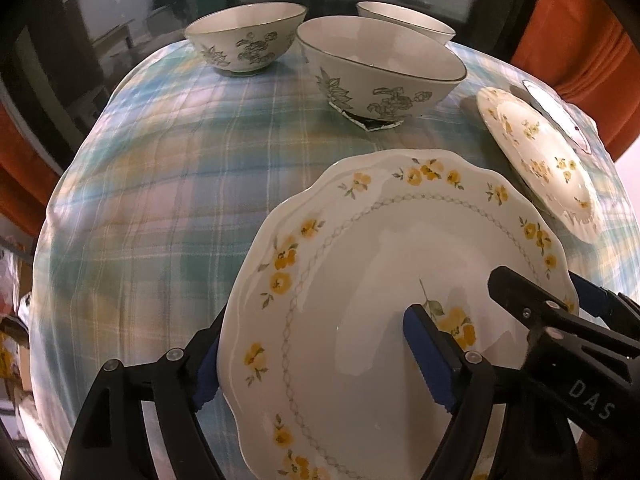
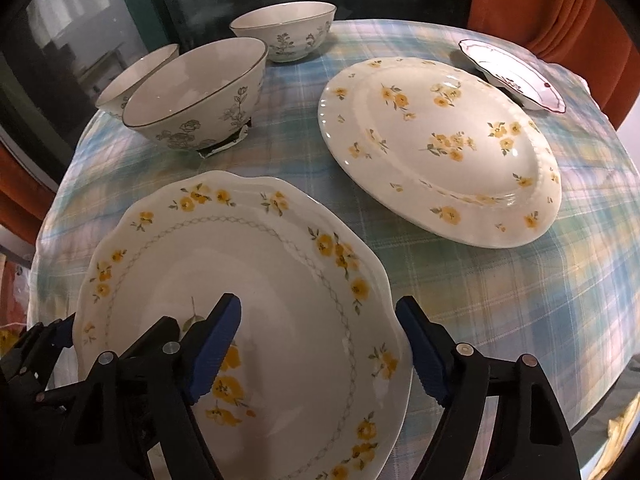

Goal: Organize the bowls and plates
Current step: 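Lift and carry the scalloped plate across the table with both tools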

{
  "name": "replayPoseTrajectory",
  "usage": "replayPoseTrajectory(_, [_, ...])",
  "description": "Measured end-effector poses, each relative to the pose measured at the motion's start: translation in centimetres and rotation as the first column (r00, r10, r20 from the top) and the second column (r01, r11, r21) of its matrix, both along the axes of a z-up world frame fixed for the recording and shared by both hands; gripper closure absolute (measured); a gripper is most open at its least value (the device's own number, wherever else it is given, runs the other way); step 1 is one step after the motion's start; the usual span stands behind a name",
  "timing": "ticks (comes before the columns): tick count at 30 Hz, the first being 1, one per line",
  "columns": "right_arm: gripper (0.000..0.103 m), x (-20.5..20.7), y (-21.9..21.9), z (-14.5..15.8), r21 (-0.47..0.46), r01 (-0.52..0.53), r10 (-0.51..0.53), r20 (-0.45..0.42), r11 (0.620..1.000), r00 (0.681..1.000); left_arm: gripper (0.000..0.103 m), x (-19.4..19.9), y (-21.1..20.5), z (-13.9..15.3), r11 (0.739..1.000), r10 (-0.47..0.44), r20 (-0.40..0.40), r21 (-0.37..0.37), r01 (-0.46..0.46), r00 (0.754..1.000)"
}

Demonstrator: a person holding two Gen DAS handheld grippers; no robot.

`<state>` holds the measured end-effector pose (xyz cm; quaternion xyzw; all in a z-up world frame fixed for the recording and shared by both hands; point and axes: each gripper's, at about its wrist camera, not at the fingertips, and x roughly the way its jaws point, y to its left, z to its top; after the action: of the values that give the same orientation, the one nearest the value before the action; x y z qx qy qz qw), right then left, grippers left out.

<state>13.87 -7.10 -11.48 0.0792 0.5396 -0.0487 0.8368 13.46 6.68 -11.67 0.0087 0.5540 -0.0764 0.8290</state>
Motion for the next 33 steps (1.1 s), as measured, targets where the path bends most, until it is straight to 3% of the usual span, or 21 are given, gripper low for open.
replayPoseTrajectory(15, [0.023,-1.6,-3.6,2.2,0.027,-0.092,0.091,0.024,0.995,0.996,0.02,-3.8,-4.3,3.0,0.993,0.116,0.013,0.008,-0.116,0.993])
replayPoseTrajectory(33, [0.023,-3.1,-16.9,6.5,0.011,-0.109,0.107,0.101,0.994,0.989,0.021,-3.7,-17.1,6.5,0.993,0.115,0.115,-0.016,-0.114,0.987])
